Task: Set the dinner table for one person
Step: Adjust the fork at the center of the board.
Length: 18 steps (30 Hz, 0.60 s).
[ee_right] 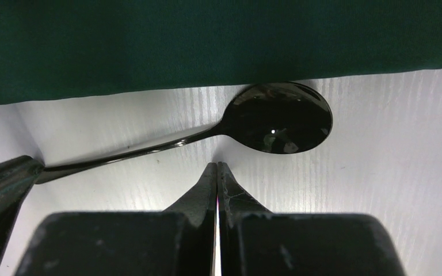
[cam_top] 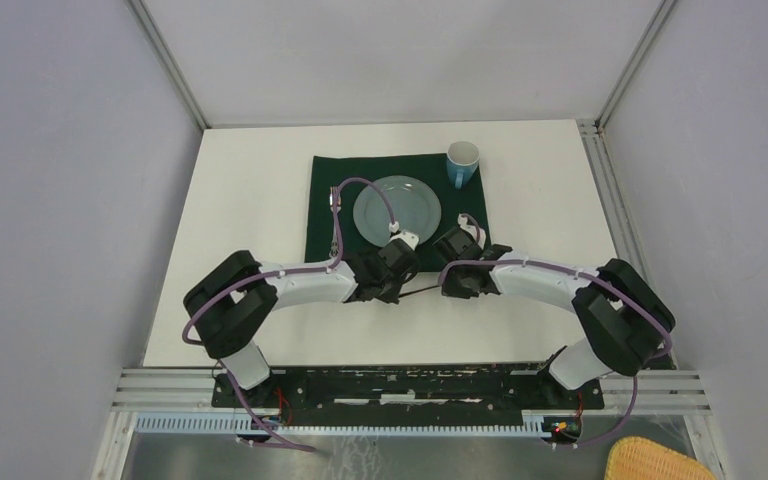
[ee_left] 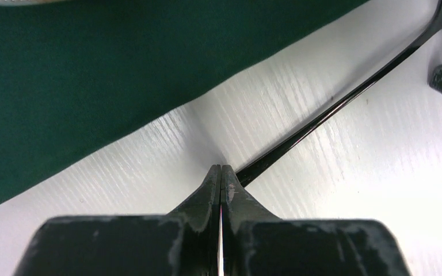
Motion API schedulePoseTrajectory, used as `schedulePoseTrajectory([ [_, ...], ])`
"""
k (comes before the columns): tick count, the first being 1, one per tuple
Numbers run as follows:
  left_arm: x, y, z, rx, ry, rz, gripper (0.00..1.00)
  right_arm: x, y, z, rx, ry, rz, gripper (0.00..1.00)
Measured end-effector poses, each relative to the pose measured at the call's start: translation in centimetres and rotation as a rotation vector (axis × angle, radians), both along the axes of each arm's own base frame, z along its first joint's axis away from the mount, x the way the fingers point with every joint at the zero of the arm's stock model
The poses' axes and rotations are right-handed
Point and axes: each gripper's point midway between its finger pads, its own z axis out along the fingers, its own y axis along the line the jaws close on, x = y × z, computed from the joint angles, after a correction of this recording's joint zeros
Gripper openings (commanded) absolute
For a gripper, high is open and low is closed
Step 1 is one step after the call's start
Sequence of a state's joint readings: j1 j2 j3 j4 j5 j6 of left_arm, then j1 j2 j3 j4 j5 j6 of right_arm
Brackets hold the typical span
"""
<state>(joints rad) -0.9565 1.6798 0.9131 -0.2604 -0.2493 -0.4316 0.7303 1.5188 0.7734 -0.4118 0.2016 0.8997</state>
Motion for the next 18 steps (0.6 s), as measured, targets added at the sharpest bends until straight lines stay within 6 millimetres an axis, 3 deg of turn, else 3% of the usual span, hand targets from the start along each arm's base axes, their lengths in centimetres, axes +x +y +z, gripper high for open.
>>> schedulePoseTrajectory([
  [18, -3.3, 0.2, -0.1, 0.024, 0.075, -0.020, 0.02, 0.7, 0.6, 0.1, 0.022, -0.012, 0.006, 0.00],
])
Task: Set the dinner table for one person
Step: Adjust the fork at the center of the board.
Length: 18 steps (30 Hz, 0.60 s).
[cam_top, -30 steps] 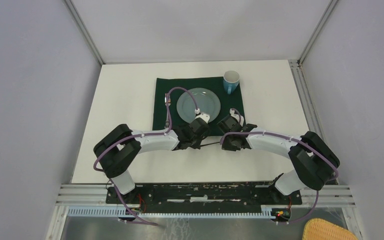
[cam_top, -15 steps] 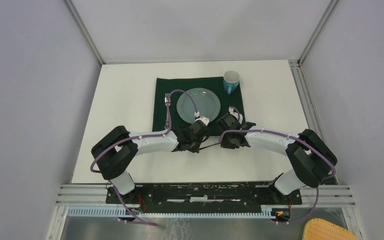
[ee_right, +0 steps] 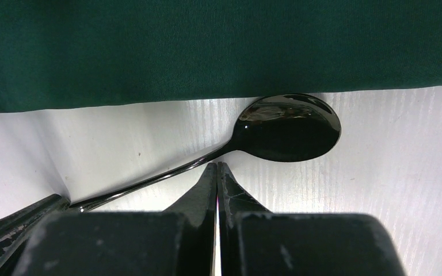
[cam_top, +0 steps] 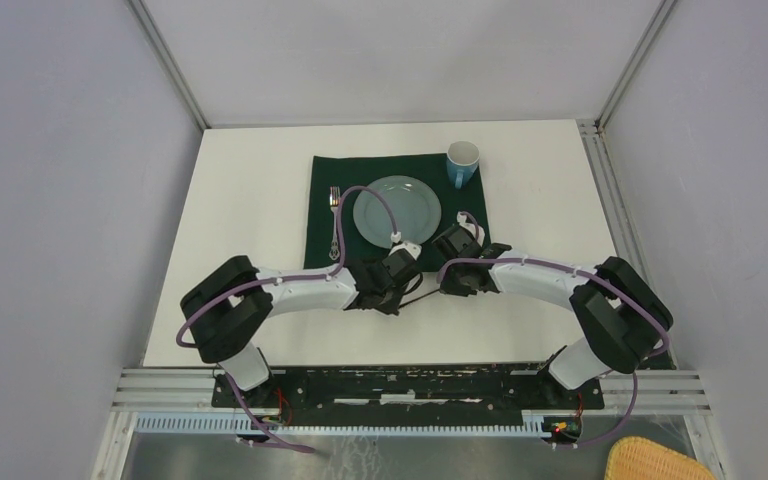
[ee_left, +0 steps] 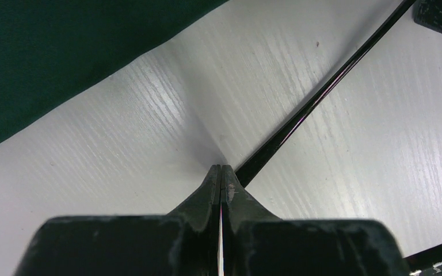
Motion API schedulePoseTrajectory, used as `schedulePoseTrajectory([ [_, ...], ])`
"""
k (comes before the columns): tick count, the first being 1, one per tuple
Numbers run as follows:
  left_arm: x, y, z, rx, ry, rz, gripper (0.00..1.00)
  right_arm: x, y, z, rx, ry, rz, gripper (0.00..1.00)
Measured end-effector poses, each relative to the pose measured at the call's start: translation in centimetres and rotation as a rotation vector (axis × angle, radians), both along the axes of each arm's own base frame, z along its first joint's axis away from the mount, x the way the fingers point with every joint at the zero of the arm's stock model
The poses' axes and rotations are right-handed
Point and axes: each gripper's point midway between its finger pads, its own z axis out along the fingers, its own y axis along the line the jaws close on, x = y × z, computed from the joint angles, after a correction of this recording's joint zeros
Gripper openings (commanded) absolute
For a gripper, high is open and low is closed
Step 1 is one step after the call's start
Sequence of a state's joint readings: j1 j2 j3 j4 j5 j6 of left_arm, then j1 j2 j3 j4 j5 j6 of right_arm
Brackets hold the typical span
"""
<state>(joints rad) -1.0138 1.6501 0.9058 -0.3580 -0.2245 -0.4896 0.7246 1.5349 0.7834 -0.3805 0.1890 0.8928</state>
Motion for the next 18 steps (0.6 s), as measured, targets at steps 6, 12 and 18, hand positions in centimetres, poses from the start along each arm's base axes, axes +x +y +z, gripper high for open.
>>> schedulePoseTrajectory([
  [6, -0.7, -0.4, 0.0, 0.001, 0.002, -0.023, 0.02, -0.4, -0.2, 0.1, -0.006, 0.012, 0.001, 0.00],
  [12, -1.8, -1.5, 0.1, -0.015, 0.026, -0.046, 0.02, -0.9, -0.7, 0.6, -0.014, 0.021, 0.003, 0.00],
  [18, -3.4, -3.4, 0.3, -0.040, 0.056, -0.106, 0.02, -1.1, -0.9, 0.5, -0.019, 0.027, 0.003, 0.00],
])
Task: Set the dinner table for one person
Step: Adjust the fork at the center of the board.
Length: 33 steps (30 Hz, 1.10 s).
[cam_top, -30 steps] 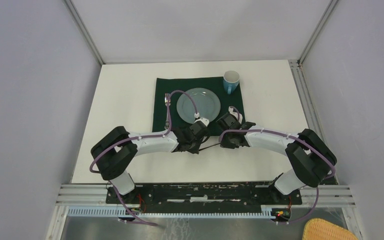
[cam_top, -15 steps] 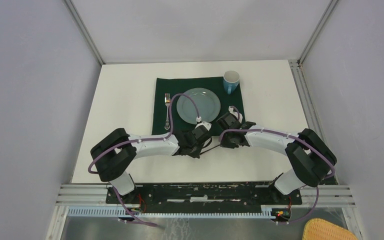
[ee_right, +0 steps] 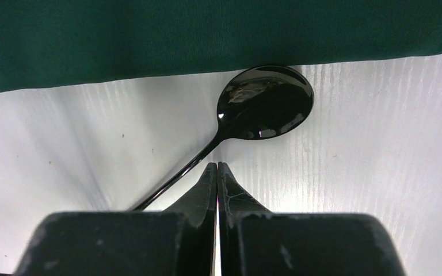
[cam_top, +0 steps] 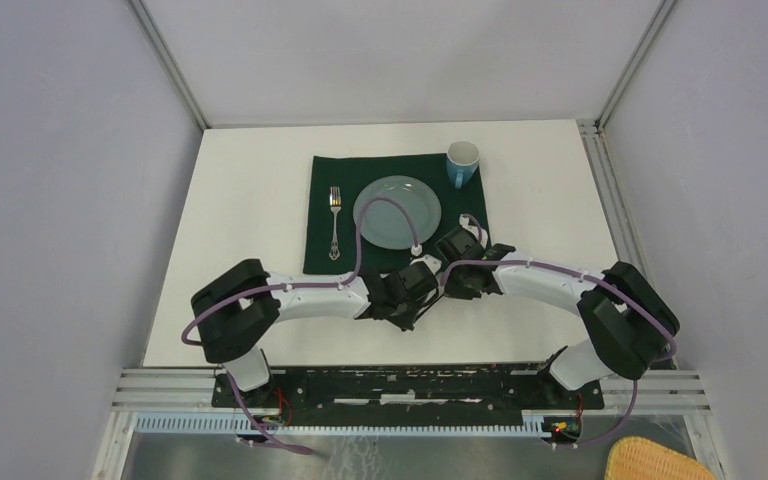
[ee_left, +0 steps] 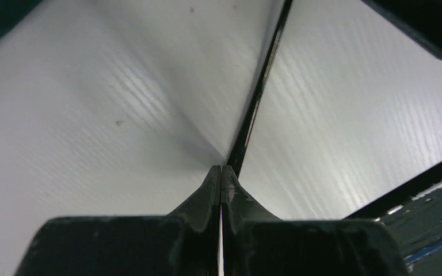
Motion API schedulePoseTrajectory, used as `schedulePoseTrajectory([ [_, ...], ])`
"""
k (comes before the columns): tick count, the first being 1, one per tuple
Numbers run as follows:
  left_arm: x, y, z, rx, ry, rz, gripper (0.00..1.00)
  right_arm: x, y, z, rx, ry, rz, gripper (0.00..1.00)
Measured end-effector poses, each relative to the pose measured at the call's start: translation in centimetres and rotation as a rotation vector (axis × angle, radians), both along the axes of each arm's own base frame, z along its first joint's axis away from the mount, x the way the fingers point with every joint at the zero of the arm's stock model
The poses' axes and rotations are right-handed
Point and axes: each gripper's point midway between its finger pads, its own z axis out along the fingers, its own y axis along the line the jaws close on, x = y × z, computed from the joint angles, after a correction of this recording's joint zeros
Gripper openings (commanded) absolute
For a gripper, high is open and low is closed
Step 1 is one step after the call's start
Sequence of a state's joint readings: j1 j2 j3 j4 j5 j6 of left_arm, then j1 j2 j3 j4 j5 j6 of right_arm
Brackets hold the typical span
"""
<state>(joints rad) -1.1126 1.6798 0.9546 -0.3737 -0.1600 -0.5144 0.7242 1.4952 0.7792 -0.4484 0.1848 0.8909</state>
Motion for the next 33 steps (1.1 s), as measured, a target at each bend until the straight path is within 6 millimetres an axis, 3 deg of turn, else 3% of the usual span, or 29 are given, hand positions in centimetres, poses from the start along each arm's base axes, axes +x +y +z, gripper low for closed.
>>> schedulePoseTrajectory([
  [7, -1.7, -1.8, 0.1, -0.007, 0.018, -0.041, 0.02, -0.3, -0.3, -0.4, -0.010, 0.010, 0.001, 0.00],
  [23, -2.2, -1.5, 1.0, 0.013, 0.006, -0.016, 0.02, -0.6, -0.5, -0.4, -0.002, 0.003, -0.001, 0.00],
  [28, -0.8, -1.2, 4.4, -0.026, -0.078, 0.010, 0.02, -1.2, -1.0, -0.3, 0.000, 0.003, -0.002, 0.00],
  [33, 2.0, 0.2, 5.7, -0.050, -0.119, 0.060, 0.02, -1.1, -1.2, -0.1, 0.005, -0.003, -0.015, 0.00],
])
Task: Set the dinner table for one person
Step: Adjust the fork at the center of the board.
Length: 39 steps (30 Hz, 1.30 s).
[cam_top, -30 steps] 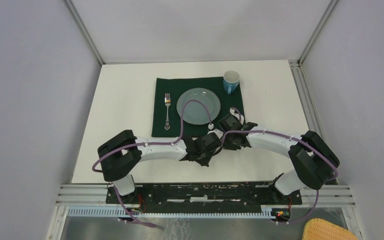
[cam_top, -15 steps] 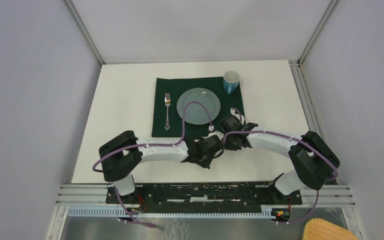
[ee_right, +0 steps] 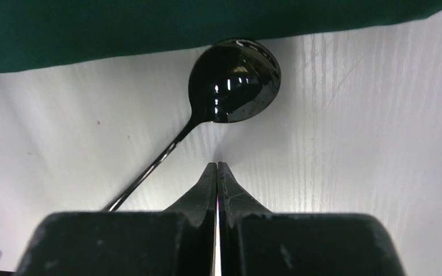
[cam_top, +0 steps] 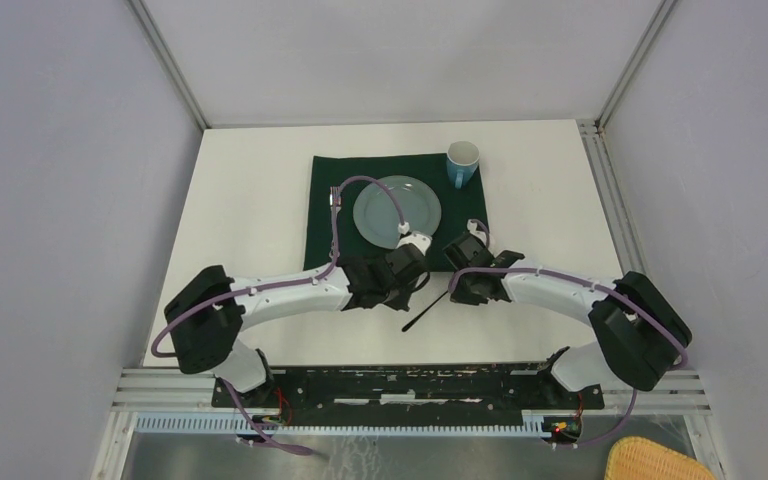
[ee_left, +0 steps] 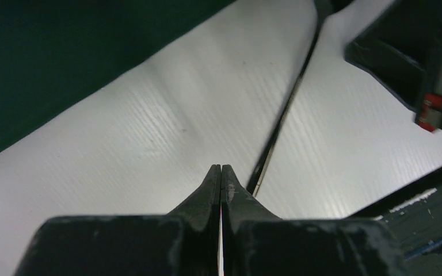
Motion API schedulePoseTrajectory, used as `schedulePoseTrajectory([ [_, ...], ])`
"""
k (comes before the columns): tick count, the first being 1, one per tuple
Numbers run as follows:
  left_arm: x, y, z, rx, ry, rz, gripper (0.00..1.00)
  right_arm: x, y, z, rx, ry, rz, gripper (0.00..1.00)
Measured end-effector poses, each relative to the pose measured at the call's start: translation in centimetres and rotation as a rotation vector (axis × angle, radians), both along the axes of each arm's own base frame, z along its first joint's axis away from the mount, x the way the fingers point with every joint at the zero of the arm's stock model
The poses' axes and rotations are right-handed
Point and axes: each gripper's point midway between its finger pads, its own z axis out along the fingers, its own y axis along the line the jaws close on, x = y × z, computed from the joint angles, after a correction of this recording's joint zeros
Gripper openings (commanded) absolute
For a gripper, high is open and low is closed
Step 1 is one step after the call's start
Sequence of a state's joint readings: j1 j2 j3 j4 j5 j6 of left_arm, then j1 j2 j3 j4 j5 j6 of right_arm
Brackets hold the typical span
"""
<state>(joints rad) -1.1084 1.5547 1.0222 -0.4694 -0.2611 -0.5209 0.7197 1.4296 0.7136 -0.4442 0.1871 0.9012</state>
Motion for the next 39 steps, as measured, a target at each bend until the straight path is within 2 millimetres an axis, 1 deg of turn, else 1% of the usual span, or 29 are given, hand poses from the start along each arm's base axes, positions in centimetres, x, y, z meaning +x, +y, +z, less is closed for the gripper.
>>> schedulePoseTrajectory([
  [3, 1.4, 1.3, -0.7, 0.008, -0.006, 0.036, 0.02, -0.4, -0.3, -0.2, -0.004, 0.007, -0.007, 0.00],
  [5, 1.5, 2.1, -1.5, 0.024, 0.001, 0.046, 0.02, -0.6, -0.5, -0.2, -0.005, 0.009, -0.011, 0.00],
  [7, 1.4, 2.3, -2.0, 0.035, 0.007, 0.039, 0.02, -0.8, -0.7, -0.1, -0.007, 0.011, -0.013, 0.00],
  [15, 1.1, 1.5, -4.1, 0.031, 0.036, 0.015, 0.02, -0.9, -1.1, -0.3, -0.020, 0.010, -0.022, 0.00],
  [18, 0.9, 1.2, -4.5, 0.023, 0.052, 0.005, 0.02, -0.9, -1.1, -0.4, -0.021, 0.009, -0.023, 0.00],
  [23, 0.6, 0.8, -4.5, 0.006, 0.069, -0.009, 0.02, -0.8, -1.0, -0.4, -0.018, 0.007, -0.023, 0.00],
  [32, -0.3, 0.1, -4.5, -0.027, 0.112, -0.012, 0.02, 0.1, -0.2, -0.4, -0.004, -0.008, -0.022, 0.00],
  [39, -0.6, -0.2, -5.5, -0.024, 0.137, -0.005, 0.02, 0.3, -0.1, -0.4, 0.000, -0.012, -0.022, 0.00],
])
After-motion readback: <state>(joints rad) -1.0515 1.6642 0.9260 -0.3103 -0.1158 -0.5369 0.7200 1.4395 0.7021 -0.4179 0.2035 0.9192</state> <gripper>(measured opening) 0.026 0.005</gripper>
